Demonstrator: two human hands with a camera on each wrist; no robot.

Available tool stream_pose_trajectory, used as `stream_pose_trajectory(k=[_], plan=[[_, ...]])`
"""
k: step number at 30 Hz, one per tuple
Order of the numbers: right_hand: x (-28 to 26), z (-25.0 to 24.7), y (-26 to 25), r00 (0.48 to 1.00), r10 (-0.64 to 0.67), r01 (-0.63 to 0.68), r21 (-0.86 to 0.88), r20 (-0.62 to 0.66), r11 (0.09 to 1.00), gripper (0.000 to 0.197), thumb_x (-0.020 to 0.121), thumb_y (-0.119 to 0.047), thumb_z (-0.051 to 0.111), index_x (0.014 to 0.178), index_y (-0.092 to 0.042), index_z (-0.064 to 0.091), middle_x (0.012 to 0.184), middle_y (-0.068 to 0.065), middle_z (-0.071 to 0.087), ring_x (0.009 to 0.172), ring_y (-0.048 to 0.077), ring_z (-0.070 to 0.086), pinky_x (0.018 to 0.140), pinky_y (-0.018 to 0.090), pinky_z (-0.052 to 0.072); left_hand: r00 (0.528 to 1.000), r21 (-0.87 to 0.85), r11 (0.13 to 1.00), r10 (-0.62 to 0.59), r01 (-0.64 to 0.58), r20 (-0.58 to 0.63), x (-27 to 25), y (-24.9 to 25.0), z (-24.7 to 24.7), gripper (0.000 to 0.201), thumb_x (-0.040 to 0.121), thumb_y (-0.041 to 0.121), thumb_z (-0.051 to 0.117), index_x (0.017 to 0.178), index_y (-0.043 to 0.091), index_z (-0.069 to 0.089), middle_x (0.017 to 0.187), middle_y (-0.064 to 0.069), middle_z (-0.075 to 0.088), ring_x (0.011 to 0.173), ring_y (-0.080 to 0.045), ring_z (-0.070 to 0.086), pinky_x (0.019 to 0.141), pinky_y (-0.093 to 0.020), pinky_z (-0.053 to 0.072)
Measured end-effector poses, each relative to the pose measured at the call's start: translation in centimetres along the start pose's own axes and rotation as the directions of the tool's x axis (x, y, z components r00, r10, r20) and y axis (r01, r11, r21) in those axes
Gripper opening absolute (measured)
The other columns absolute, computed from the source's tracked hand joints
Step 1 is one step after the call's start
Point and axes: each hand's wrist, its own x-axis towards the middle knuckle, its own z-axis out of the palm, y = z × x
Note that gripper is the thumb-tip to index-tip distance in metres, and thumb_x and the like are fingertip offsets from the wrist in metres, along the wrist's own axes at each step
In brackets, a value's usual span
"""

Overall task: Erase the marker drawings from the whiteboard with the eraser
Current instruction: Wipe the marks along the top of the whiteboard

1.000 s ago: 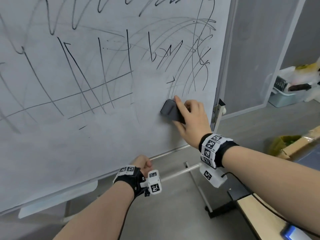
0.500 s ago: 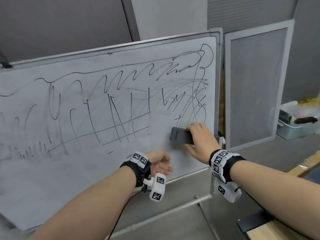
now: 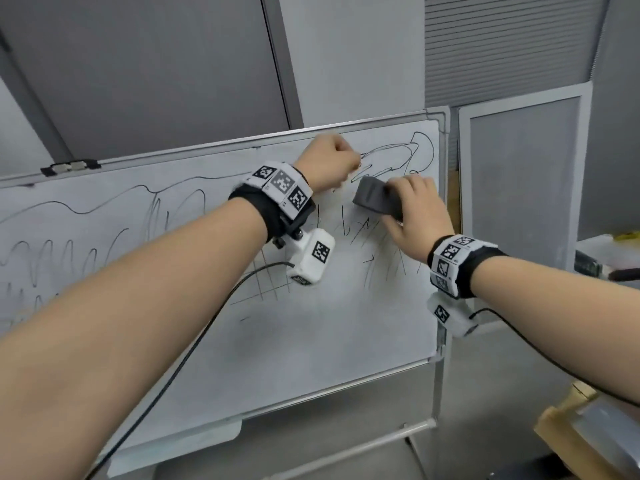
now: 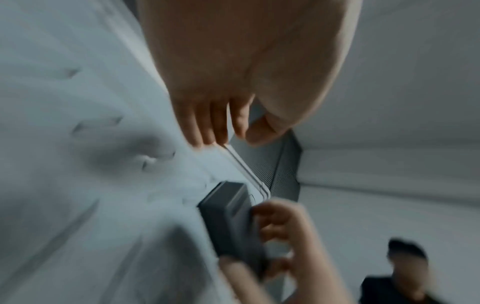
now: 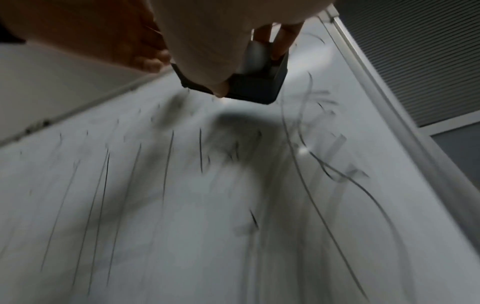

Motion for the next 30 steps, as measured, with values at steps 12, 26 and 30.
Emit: stream_pose_trajectory(k=[12,26,30], plan=[[9.0,1.2,-3.6,0.951,-0.237,0.226,-0.077,-0.198,0.971,0.055,0.070,-0.008,0.060,0.123,-0.021,0.056,0.119,0.008,0.055,0.103,0.035,0.046,0.075,0.045,0.046,0.990,0.738,0.673,0.071,0.044,-0.124,4.2,-2.6,-6.0,0.058,0.096,0.051,0.002,0.100,0.015,0.048,0.113,-0.008,0.059,0.101,-0.032,0.053,0.087,-0.044,0.029],[6.1,7.2,-5.8,0.838,-0.530,0.527,-0.061,-0.130,0.848,0.042,0.084,-0.015,0.061,0.125,-0.022,0.062,0.114,0.014,0.059,0.087,0.032,0.047,0.066,0.042,0.044,0.993,0.777,0.626,0.034,0.069,-0.115,4.9,-3.2,-6.4,0.050,0.092,0.044,0.007,0.119,0.021,0.043,0.105,-0.006,0.051,0.098,-0.030,0.048,0.087,-0.050,0.031],[9.9,4.7,-6.3,0.891,-0.293,0.299,-0.037,-0.348,0.954,0.041,0.088,-0.026,0.057,0.129,-0.026,0.060,0.117,0.007,0.059,0.089,0.031,0.045,0.065,0.040,0.041,0.996,0.717,0.696,0.038,0.028,-0.077,5.0,-2.5,-6.3,0.042,0.097,0.040,0.012,0.131,0.025,0.033,0.106,-0.003,0.046,0.096,-0.026,0.046,0.096,-0.050,0.035]])
